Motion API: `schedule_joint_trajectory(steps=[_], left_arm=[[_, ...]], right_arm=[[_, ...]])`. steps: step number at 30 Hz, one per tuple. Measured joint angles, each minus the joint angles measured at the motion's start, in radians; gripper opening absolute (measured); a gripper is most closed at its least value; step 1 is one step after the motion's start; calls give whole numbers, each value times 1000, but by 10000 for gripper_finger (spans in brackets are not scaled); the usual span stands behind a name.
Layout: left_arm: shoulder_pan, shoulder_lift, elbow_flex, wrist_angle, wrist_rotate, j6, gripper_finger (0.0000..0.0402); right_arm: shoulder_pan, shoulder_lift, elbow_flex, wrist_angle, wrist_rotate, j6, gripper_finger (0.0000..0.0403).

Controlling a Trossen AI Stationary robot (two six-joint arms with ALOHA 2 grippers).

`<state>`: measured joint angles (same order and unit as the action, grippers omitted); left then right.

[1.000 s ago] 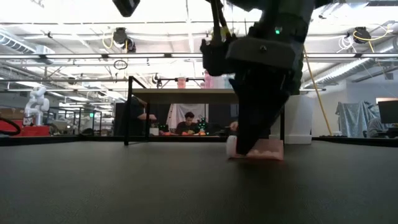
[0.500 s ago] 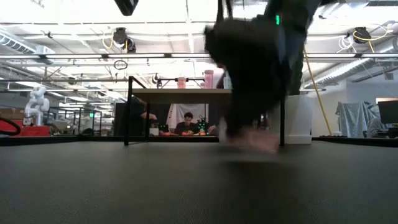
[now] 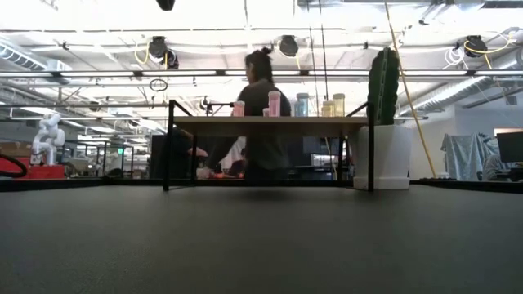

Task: Pick and place medicine bottles onto shelf by color
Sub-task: Put the red pill bottle on the shelf aligned with the other red pill bottles

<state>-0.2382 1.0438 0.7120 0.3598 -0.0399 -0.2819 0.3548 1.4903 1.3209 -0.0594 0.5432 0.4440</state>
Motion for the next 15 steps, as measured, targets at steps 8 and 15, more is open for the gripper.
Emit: schedule_joint_trajectory(steps=[8,15], left_arm=[[-4,197,0,408,4,180,245],[6,282,0,540,5,171,294]], right_arm=[[-64,-20,0,275,-169,-274,108],[-112,-18,0,355,-249,-318,108]])
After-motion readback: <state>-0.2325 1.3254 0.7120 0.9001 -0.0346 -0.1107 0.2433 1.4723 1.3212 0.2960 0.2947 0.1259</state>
